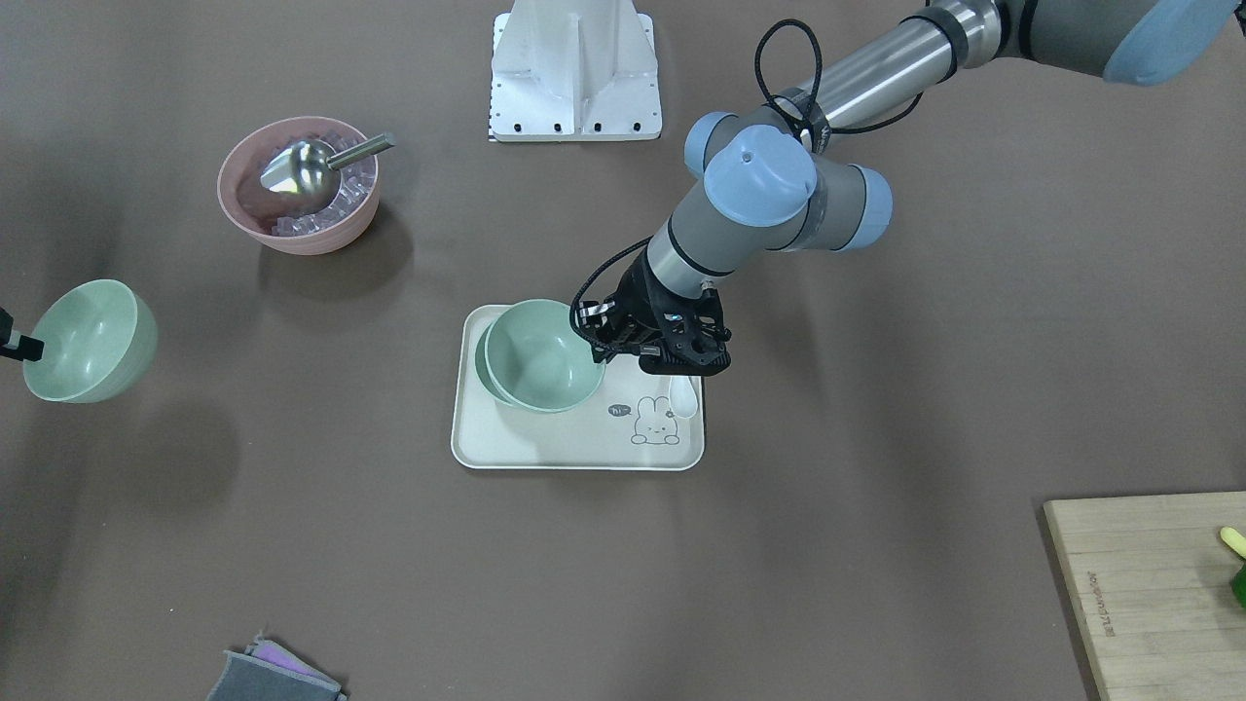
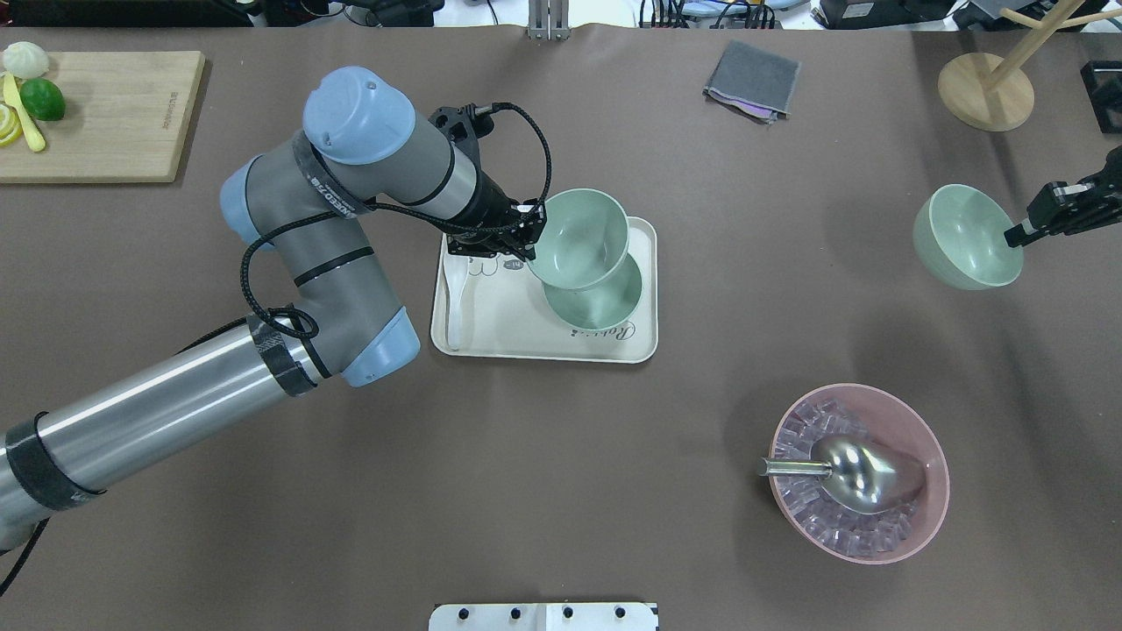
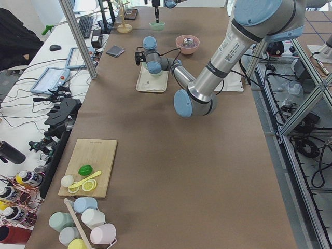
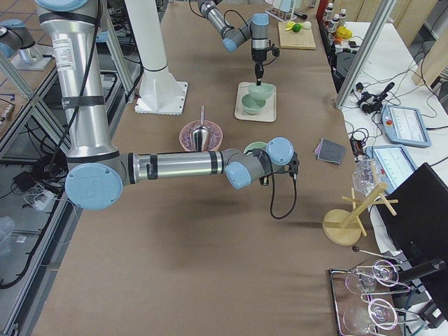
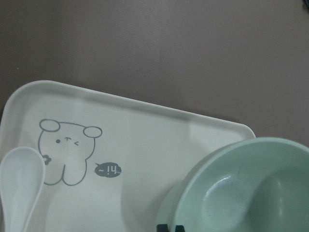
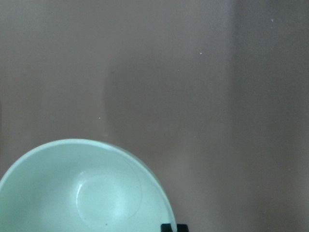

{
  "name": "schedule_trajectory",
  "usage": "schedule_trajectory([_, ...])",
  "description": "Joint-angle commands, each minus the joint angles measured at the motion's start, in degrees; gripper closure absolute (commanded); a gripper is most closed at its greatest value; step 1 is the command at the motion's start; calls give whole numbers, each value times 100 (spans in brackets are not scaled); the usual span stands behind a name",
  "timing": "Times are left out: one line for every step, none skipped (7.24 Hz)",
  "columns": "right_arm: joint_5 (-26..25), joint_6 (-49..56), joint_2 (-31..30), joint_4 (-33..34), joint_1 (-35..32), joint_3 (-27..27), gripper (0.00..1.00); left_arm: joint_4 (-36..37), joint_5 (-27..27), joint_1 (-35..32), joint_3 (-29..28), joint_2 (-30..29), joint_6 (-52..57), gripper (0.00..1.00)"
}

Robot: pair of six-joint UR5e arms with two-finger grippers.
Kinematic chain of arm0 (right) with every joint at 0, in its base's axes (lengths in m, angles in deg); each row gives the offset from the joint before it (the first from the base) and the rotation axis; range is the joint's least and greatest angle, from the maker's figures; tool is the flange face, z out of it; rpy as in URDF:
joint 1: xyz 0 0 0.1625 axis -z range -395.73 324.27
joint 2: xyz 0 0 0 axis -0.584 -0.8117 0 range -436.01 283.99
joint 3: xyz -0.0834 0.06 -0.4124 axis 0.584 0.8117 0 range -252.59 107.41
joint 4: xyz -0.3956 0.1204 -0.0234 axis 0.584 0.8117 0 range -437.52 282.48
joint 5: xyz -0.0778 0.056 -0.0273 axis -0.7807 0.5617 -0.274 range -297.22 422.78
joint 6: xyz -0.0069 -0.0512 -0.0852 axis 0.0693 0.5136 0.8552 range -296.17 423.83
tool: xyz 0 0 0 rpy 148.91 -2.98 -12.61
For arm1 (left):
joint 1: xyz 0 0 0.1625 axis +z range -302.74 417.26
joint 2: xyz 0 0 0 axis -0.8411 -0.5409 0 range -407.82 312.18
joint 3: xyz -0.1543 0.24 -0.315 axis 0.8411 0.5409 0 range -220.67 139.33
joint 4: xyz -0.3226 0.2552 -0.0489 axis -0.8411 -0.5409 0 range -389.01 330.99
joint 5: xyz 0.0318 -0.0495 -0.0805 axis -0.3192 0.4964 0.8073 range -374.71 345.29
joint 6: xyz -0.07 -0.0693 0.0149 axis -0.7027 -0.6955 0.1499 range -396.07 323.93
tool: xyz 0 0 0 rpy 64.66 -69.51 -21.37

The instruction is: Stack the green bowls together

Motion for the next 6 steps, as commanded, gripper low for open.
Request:
schedule_trajectory([12,-54,41,-15,-7,-4,100,28,-13,180,2,-68,-200,100])
schedule_trajectory([12,-115,32,-15,-16,-4,100,19,-13,207,10,-68,-305,100])
schedule_trajectory([12,-176,41,-33,-16,-4,100,27,-13,216,10,-77,-376,100])
schedule_trajectory([20,-177,32,-42,-16,-13,100,19,-22,216,2,-69,-376,100])
schedule_trajectory([12,-177,41,-42,-16,-13,100,27,-22,207,2,-60,-368,100])
schedule_trajectory([12,-177,41,-42,-16,-13,100,28,-22,207,-7,-51,-359,100])
